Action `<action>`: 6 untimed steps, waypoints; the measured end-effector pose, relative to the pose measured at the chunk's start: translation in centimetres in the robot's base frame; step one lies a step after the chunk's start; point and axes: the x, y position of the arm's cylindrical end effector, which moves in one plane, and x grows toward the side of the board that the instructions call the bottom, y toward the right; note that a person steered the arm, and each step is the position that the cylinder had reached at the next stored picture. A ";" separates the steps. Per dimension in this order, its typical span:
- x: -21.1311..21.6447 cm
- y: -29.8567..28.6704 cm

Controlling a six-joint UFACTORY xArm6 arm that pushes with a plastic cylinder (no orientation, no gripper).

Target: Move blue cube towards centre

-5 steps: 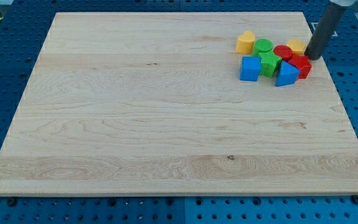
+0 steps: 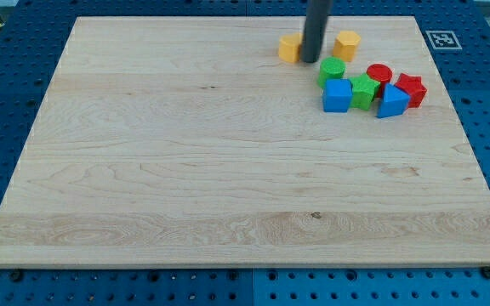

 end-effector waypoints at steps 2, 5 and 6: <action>-6.5 -2.9; -10.0 -5.3; -10.0 -5.9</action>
